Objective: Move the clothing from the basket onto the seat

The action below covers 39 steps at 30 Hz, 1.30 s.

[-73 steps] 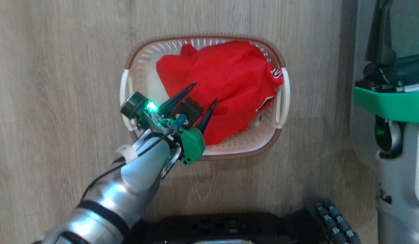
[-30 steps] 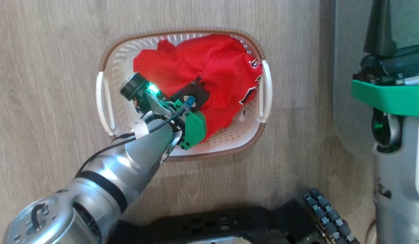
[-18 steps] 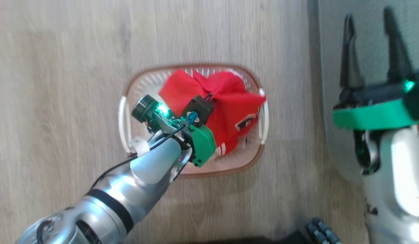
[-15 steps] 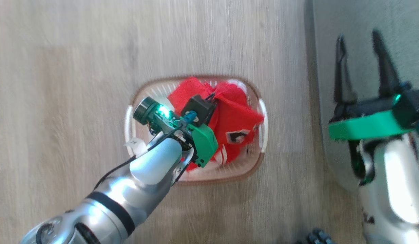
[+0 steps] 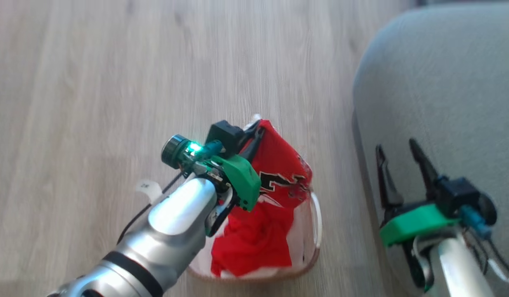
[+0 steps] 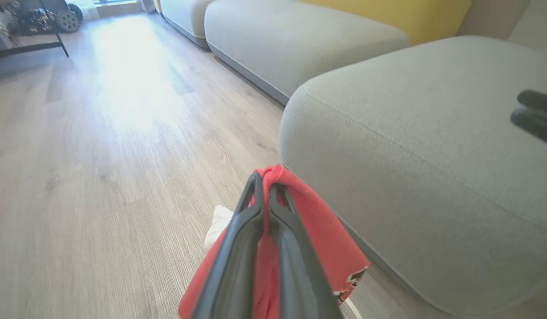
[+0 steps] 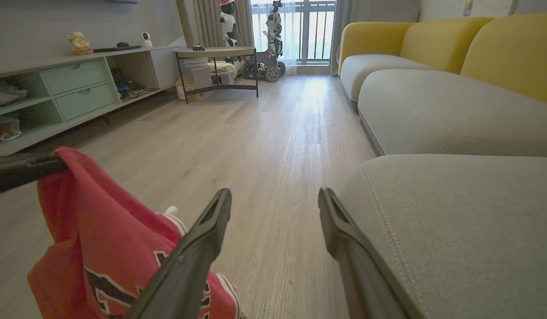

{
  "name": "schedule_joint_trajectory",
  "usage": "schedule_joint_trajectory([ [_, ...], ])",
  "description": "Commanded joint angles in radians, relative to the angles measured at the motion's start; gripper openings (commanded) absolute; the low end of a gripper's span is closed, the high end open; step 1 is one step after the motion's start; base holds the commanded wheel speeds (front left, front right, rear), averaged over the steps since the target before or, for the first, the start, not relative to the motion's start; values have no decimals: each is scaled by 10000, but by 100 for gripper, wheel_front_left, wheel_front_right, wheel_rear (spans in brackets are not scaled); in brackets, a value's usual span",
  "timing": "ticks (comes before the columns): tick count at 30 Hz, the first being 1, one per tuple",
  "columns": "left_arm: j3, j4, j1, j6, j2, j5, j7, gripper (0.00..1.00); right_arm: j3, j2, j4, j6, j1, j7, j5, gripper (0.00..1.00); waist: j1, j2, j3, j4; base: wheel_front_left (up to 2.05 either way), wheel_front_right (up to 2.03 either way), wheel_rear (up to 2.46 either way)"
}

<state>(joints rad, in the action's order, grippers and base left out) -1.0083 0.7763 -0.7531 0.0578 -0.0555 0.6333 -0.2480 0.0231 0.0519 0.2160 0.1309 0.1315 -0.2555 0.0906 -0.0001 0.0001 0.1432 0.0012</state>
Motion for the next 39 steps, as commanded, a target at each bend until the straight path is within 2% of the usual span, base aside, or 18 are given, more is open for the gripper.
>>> schedule_joint_trajectory([
  [1, 439, -338, -314, -63, -196, 98, -136, 0, 317, -17, -228, -2, -51, -63, 48, 100, 1, -1, -1226, 40, 0, 0, 0],
  [10, 929, -922, -1115, -1, -448, 376, 88, 0, 610, -17, -44, -2, -532, -63, 145, 100, 1, -1, -2106, 143, 0, 0, 0],
  [22, 1059, -1844, -1843, 157, -422, 505, 572, 0, 1225, -17, 181, -2, -424, -63, 216, 100, 1, -1, -2494, 243, 0, 0, 0],
  [29, 1039, -2257, -2018, 252, -361, 563, 770, 0, 1771, -17, 479, -2, 24, -63, 159, 100, 1, -1, -2554, 359, 0, 0, 0],
  [39, 859, -2784, -2168, 388, -208, 663, 1097, 0, 3019, -17, 1219, -2, 1535, -63, 613, 100, 1, -1, -2578, 659, 0, 0, 0],
])
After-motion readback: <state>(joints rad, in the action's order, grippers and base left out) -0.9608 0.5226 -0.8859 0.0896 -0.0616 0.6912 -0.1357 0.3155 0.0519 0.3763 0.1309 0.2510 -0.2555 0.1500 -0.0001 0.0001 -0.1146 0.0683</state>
